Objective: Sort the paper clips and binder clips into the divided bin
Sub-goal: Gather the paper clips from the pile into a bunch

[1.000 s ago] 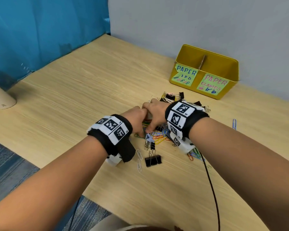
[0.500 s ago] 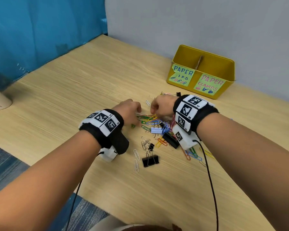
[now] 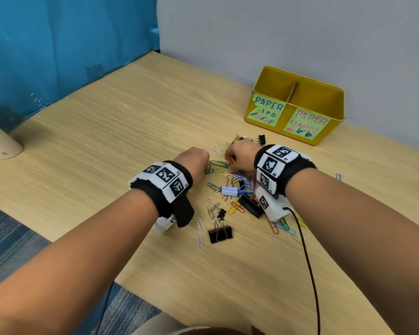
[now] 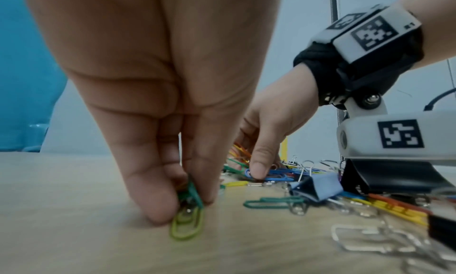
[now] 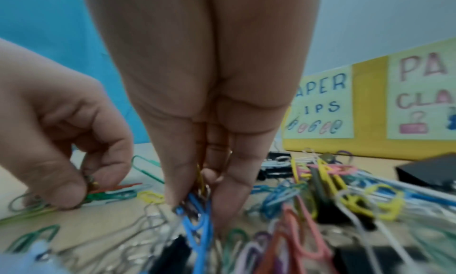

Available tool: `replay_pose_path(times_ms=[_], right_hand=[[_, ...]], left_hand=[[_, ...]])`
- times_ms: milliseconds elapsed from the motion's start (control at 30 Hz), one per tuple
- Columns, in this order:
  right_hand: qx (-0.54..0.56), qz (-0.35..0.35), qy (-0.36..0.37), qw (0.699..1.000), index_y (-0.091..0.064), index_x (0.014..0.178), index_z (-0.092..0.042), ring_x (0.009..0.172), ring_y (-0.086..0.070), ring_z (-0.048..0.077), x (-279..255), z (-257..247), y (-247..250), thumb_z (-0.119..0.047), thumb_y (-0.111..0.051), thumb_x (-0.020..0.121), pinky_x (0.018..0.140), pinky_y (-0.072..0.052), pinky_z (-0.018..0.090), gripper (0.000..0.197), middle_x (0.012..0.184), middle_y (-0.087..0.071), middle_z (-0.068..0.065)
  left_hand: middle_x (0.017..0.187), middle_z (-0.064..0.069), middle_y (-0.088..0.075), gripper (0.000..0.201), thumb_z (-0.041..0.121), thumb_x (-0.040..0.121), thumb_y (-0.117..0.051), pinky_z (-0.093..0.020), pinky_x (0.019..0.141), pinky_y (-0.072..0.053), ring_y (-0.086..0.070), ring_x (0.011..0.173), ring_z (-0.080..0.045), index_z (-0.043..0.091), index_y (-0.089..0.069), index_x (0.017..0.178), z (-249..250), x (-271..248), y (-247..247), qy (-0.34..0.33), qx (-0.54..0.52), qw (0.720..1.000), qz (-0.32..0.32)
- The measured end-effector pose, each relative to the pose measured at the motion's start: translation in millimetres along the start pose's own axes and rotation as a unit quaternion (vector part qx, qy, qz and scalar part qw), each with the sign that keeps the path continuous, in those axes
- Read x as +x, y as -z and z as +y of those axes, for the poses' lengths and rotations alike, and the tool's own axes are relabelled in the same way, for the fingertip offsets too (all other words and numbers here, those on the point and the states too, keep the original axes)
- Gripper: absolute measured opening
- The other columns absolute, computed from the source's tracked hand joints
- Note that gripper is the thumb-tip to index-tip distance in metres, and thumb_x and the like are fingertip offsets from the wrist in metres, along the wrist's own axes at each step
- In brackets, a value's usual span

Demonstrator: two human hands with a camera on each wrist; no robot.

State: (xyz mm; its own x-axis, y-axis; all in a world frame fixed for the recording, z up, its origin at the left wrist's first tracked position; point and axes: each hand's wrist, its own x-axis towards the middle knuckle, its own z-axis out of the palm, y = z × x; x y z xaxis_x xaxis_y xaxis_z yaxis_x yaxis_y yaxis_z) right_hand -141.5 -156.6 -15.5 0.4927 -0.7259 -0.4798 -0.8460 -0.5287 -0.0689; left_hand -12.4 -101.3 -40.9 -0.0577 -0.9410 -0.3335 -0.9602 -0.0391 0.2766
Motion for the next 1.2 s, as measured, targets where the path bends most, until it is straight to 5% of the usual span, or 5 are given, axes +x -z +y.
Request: replay_pose_path(times_ms=[233,400,767,1000,1200], right_hand=[[0.332,0.054,-0.017,0.942,-0.057,0.074,-0.01,0.051,-0.057,0.014,-8.4,45.8,7.8,-0.01,-0.068,0.083,0.056,-0.05,0.027,0.014,0.065,-0.058,0.004],[0.491,0.123,0.007,0.862,-0.056,0.07,-0.012,0.036,-0.057,0.001,-19.4,73.2,34.8,0.004,-0.063,0.082,0.045,-0.052,0.014,0.021,0.051,-0.062,-0.002],[0.593,0.385,-0.106,0.699,-0.048,0.065,-0.015,0.051,-0.061,0.009,18.9,127.4,116.4,0.004,-0.062,0.084,0.043,-0.051,0.017,0.03,0.065,-0.053,0.001],[0.428,0.272,-0.187,0.841,-0.068,0.099,-0.012,0.103,-0.064,0.027,45.9,121.9,99.3,-0.014,-0.067,0.08,0.098,-0.049,0.042,0.019,0.105,-0.069,0.012],[0.293,0.369,-0.122,0.874,-0.066,0.112,-0.013,0.095,-0.059,0.013,7.8,103.3,73.4,-0.013,-0.057,0.087,0.082,-0.044,0.015,0.027,0.108,-0.067,0.004]], left_hand=[[0.118,-0.015,-0.065,0.026,-0.002,0.089,-0.053,-0.025,0.088,-0.048,-0.063,0.107,-0.03,0.0,-0.068,0.11,-0.1,8.2,11.5,0.013,-0.095,0.995,0.023],[0.065,-0.005,-0.06,0.019,-0.01,0.083,-0.06,-0.019,0.051,-0.055,-0.058,0.032,-0.002,0.004,-0.066,0.072,2.3,32.1,36.9,0.016,-0.273,0.962,-0.009],[0.059,-0.002,-0.056,0.027,-0.006,0.082,-0.064,-0.036,0.075,-0.061,-0.058,0.04,-0.007,0.013,-0.06,0.063,95.4,123.6,126.0,-0.044,-0.408,0.897,0.163],[0.113,-0.008,-0.071,0.027,0.006,0.086,-0.058,-0.027,0.096,-0.048,-0.064,0.109,-0.022,0.013,-0.073,0.107,101.9,135.6,113.6,-0.057,-0.249,0.949,0.183],[0.09,-0.005,-0.067,0.022,0.008,0.085,-0.061,-0.016,0.076,-0.042,-0.055,0.079,-0.015,0.013,-0.072,0.103,66.3,89.6,83.0,-0.088,-0.2,0.966,0.139]])
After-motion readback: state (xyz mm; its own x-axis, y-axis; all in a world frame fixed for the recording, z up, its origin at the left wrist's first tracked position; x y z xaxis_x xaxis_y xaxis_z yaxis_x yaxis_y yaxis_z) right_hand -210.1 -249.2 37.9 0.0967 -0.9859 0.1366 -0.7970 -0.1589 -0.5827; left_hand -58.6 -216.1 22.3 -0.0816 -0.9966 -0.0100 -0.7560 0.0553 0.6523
